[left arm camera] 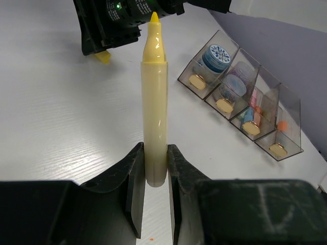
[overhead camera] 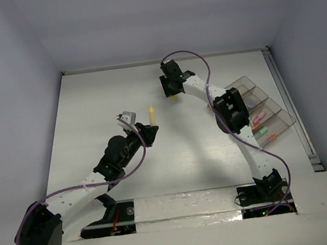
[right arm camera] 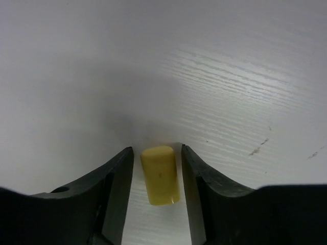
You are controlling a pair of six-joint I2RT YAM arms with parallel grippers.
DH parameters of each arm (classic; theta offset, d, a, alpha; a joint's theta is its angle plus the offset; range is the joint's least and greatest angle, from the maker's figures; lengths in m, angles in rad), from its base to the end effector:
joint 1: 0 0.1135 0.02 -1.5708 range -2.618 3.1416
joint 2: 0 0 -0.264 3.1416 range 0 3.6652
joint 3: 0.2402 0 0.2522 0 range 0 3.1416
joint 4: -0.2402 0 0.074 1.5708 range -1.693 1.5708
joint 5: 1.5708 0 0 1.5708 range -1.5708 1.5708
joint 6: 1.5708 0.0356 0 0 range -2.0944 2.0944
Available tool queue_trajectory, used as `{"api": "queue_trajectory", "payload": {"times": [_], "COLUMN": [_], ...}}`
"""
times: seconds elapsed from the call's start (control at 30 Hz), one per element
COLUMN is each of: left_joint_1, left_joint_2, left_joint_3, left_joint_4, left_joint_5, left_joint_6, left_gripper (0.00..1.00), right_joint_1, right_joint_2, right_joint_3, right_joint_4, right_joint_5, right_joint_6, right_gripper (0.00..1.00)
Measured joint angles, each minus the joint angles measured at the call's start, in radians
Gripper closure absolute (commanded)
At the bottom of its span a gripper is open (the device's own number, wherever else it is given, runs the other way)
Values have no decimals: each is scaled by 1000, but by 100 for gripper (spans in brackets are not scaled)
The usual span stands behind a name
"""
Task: Sort the stationery into containers
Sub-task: Pick up the pen cap from the center of the board.
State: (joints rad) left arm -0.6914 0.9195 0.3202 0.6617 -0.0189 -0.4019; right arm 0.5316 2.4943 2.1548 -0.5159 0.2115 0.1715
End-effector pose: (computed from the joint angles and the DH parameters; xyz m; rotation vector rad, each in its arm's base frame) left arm 0.1587 -0.1305 0.2417 0.2109 1.5564 -0.8563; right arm 0.4804 0.2738 0.1656 -0.3361 2.3784 0.0697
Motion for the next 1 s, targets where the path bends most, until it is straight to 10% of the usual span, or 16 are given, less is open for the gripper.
{"api": "queue_trajectory", "payload": {"times": [0.37,1.0], "left_joint_1": [0,0], "left_joint_2": [8,145], "left_joint_3": [0,2], "left_joint_4": [0,19], "left_joint_5": [0,3], "left_joint_6": [0,1], "left_gripper": [100,100], "right_joint_1": [1,66], "right_joint_2": [19,-819], "right_joint_3": [33,-891], "right_joint_4": [-16,661], "right_joint_5": [17,-106], "right_joint_6": [-17,278], "right_gripper": [96,98]}}
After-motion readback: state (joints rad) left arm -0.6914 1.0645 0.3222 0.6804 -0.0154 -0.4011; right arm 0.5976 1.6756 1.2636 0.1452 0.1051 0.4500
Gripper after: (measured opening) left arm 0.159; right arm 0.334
